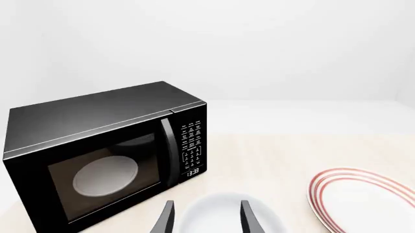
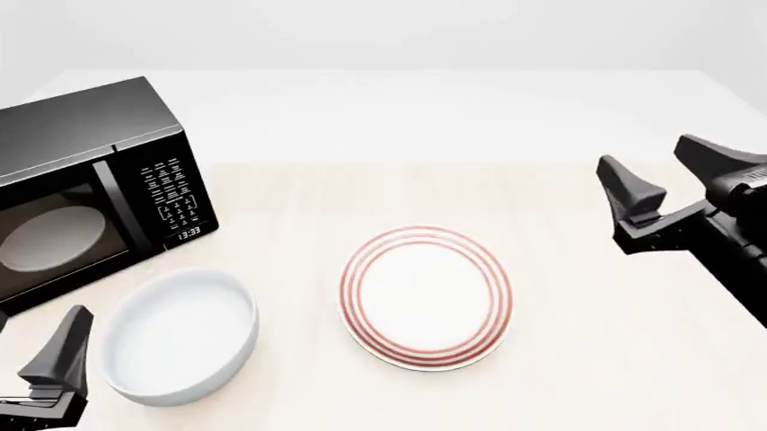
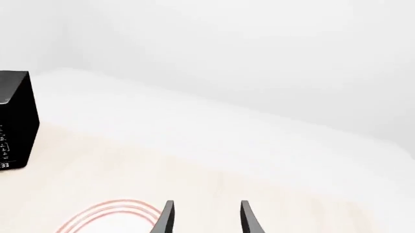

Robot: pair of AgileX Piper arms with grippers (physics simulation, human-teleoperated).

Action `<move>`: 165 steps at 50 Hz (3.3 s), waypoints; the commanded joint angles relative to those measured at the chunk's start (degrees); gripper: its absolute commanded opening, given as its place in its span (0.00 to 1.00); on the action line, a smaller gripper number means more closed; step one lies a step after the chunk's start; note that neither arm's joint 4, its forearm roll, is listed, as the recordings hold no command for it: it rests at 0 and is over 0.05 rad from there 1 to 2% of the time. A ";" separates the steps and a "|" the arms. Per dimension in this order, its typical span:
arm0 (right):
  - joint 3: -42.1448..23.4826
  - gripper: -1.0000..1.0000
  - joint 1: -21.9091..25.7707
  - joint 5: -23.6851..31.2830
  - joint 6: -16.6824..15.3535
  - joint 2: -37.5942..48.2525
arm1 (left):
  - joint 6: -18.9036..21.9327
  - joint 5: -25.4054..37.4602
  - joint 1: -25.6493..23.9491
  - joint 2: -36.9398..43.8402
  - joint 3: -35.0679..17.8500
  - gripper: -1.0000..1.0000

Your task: Put the white bowl to the right of the plate.

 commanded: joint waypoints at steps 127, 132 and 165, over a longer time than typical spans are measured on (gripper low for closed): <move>-100.97 1.00 35.91 53.69 11.14 92.17 | 0.00 0.00 0.00 0.00 0.00 1.00; -102.31 1.00 36.18 54.26 11.25 93.46 | 0.00 0.00 0.00 0.00 0.00 1.00; -97.70 1.00 42.88 52.17 14.72 94.86 | 0.00 0.00 0.00 0.00 0.00 1.00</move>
